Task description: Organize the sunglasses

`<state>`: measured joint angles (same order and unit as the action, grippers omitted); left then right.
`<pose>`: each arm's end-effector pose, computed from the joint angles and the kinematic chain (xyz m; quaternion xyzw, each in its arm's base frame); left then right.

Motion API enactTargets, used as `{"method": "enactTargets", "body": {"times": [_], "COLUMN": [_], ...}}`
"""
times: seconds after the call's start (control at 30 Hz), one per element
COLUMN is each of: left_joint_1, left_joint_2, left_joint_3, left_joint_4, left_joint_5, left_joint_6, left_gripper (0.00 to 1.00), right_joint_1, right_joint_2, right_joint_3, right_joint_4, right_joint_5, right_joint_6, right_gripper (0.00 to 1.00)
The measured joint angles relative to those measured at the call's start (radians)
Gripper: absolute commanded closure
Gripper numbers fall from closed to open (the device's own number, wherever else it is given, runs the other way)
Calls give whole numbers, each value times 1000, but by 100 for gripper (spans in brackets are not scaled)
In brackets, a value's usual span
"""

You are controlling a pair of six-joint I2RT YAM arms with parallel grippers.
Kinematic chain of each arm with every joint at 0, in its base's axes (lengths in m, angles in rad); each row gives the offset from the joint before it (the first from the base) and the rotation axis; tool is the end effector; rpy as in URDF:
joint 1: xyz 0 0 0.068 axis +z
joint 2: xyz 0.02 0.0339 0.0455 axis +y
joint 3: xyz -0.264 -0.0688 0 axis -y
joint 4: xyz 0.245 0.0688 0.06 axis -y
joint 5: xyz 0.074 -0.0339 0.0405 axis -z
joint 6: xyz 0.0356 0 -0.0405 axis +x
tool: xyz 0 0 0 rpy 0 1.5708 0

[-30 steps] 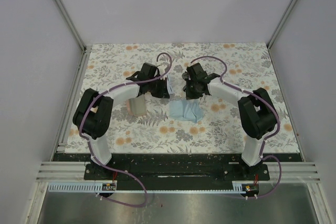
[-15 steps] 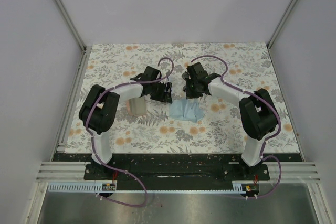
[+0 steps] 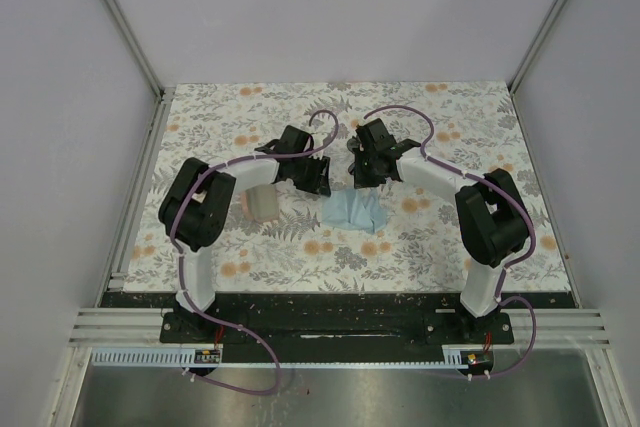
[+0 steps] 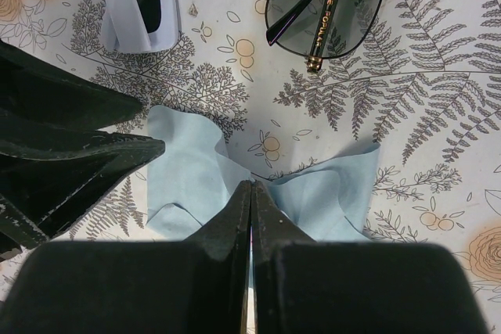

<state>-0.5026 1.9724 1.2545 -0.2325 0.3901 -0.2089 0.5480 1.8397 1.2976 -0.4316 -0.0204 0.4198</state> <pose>0.3522 -0.2091 0.1535 0.1952 0.9155 -0.2773 0.2164 0.3347 0.2051 0.2024 -0.0642 0.9536 0.1455 0.2558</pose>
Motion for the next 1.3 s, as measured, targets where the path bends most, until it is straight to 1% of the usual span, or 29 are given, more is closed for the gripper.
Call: {"method": "enactTargets", "body": {"times": [0.13, 0.17, 0.2, 0.23, 0.37, 0.43, 0.47, 0.97, 1.13, 1.3], "left_joint_1": [-1, -1, -1, -2, -3, -4, -4, -11, -12, -11], "left_joint_2": [24, 32, 37, 46, 66, 67, 69, 55, -36, -136], "left_joint_3": [19, 27, 32, 40, 56, 57, 58, 51, -9, -16], "left_joint_4": [2, 2, 2, 2, 3, 2, 1, -15, -43, -55], "left_joint_5": [36, 47, 53, 60, 74, 74, 74, 59, 26, 7], "left_joint_6": [-1, -1, -2, -1, -5, -5, -4, -10, -20, -21], "left_gripper": [67, 69, 75, 78, 84, 96, 100, 100, 100, 100], "right_joint_1": [0, 0, 0, 0, 0, 0, 0, 0, -7, -20], "right_joint_2": [0, 0, 0, 0, 0, 0, 0, 0, 0, 0], "right_joint_3": [0, 0, 0, 0, 0, 0, 0, 0, 0, 6], "right_joint_4": [0, 0, 0, 0, 0, 0, 0, 0, 0, -2], "right_joint_5": [0, 0, 0, 0, -1, -1, -1, -3, -27, -47], "right_joint_6": [0, 0, 0, 1, 3, 4, 4, 5, 5, 5], "right_gripper": [100, 100, 100, 100, 100, 100, 100, 100, 100, 100]}}
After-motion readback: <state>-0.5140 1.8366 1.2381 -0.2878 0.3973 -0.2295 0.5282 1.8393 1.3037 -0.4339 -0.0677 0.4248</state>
